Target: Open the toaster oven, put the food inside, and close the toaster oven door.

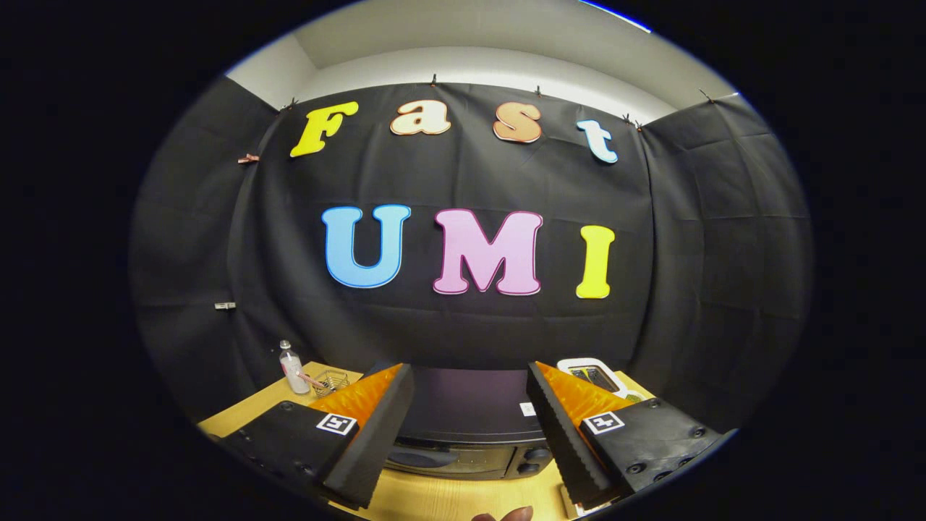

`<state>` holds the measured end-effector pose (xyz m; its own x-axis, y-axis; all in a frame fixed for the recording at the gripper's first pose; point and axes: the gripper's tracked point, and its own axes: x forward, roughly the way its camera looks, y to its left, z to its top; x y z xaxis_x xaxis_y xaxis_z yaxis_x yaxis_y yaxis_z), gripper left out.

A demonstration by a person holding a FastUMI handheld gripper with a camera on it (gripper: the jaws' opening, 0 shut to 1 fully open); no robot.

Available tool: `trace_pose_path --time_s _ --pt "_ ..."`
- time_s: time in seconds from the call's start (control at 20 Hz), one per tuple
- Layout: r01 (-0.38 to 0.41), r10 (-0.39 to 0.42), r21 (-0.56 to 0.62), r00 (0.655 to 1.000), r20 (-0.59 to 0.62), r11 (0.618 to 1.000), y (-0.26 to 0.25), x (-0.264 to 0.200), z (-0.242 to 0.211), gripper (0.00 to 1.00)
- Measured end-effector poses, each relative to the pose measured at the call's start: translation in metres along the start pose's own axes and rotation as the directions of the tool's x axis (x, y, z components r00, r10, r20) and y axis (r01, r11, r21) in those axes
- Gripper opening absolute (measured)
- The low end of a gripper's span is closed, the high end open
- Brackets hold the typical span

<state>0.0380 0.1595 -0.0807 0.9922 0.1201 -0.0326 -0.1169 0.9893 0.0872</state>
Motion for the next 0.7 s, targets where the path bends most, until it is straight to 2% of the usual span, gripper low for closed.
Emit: trace_pose_path --time_s 0.3,0.7 --pt "-0.019 0.019 0.000 0.999 -0.035 1.000 0.028 0.027 -0.051 0.97" --pt "-0.027 0.026 -0.009 0.987 -0.161 1.000 0.046 0.048 -0.120 0.98"
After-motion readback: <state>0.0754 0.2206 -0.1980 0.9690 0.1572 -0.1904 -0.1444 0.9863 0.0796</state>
